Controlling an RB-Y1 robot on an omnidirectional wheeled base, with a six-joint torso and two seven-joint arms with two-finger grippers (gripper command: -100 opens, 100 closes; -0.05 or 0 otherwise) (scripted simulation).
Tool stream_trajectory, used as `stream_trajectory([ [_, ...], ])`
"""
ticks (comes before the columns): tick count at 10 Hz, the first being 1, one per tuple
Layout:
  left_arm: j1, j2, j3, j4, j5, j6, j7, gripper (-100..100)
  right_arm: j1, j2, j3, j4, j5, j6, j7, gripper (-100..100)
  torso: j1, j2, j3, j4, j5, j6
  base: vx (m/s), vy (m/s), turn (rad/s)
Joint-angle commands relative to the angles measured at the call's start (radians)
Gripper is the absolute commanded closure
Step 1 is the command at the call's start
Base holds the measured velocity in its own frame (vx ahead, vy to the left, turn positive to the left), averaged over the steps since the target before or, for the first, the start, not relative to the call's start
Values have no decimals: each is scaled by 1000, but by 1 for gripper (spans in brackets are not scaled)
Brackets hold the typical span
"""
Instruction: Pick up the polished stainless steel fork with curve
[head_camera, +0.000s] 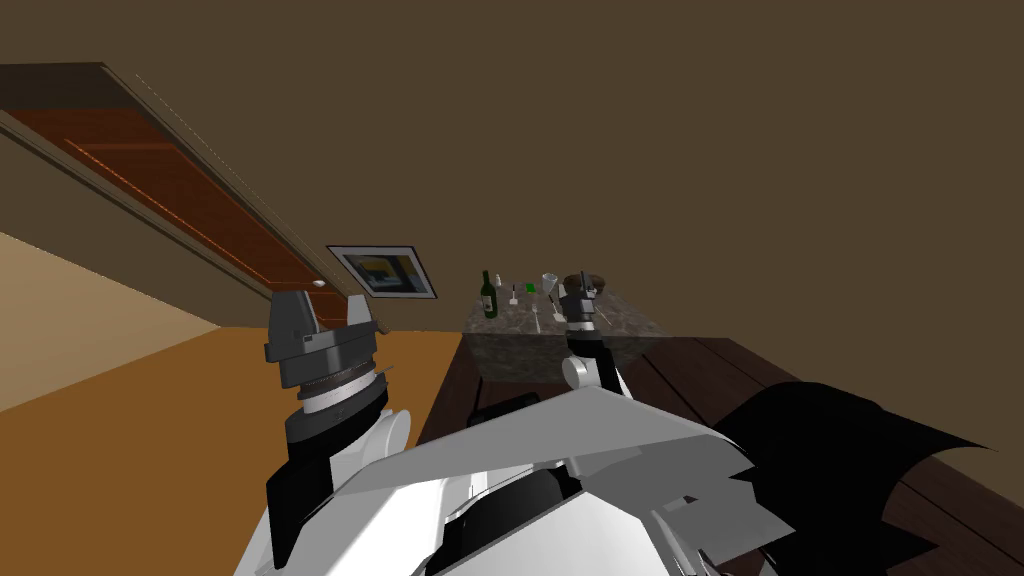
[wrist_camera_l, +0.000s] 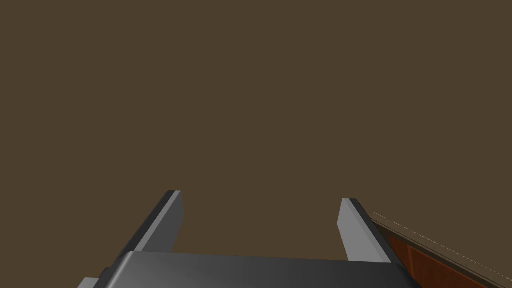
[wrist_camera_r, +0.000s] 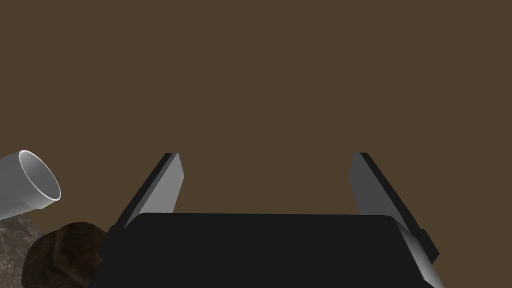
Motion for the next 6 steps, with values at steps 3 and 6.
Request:
stream_trajectory([
  [3,0,0,0,0,0,0,0,0,29,-113,0,42,-8,-1,-16,-100,5,-1,-1,0,1,0,12,83,-26],
  [6,0,0,0,0,0,0,0,0,83,-205,-7,115,-19,-4,-42,-100,12,-2,-1,-1,3,0,29,191,-19],
])
